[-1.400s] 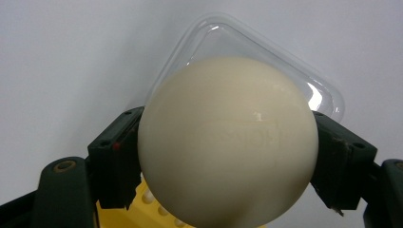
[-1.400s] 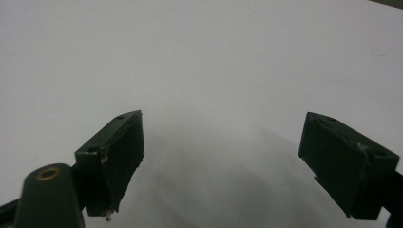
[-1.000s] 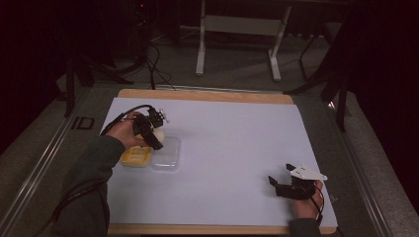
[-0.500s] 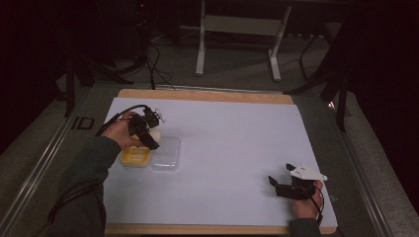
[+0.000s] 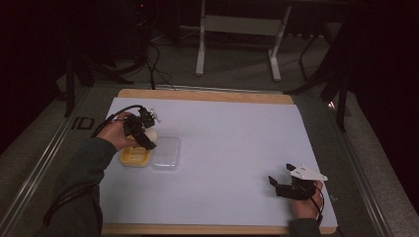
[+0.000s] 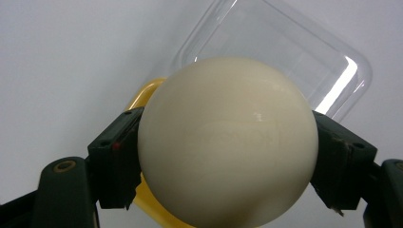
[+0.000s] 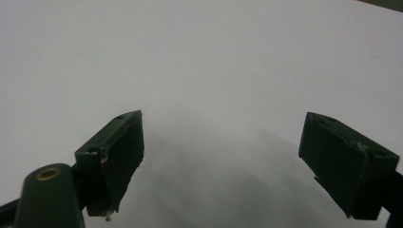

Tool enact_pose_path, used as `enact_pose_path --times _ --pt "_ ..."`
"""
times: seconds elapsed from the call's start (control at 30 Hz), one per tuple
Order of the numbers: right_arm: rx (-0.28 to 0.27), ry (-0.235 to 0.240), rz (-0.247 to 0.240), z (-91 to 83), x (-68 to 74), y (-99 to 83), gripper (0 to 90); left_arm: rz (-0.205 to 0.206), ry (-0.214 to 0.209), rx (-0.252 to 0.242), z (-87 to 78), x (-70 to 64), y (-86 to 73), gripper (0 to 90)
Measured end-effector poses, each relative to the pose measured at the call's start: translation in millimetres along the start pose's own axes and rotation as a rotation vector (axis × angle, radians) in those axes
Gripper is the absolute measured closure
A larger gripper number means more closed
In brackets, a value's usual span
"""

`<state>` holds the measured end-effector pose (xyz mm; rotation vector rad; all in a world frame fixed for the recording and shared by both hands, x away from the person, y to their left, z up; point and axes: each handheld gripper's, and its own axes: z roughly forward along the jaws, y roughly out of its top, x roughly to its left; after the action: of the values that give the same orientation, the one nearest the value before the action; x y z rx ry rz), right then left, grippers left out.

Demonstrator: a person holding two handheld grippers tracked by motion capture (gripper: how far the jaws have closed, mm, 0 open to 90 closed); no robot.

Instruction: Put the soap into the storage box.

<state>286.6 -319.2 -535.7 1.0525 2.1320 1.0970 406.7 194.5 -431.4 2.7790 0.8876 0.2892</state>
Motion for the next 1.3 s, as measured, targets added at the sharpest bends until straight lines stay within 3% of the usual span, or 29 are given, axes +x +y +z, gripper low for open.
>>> enact_pose_path --times 0.5,0.93,1.3 --pt "0.000 -0.003 -0.002 -0.3 0.1 -0.1 15.1 -0.016 -0.004 0.009 7.6 2.7 -14.1 22.8" --pt "-0.002 -0.005 -0.002 -0.5 0.4 -0.2 15.1 -0.076 -0.006 0.038 20.6 12.3 -35.2 22.8" --pt "-0.005 -0.005 0.000 -0.7 0.3 -0.3 15.1 -0.077 -0.005 0.075 34.3 14.2 -36.1 22.8"
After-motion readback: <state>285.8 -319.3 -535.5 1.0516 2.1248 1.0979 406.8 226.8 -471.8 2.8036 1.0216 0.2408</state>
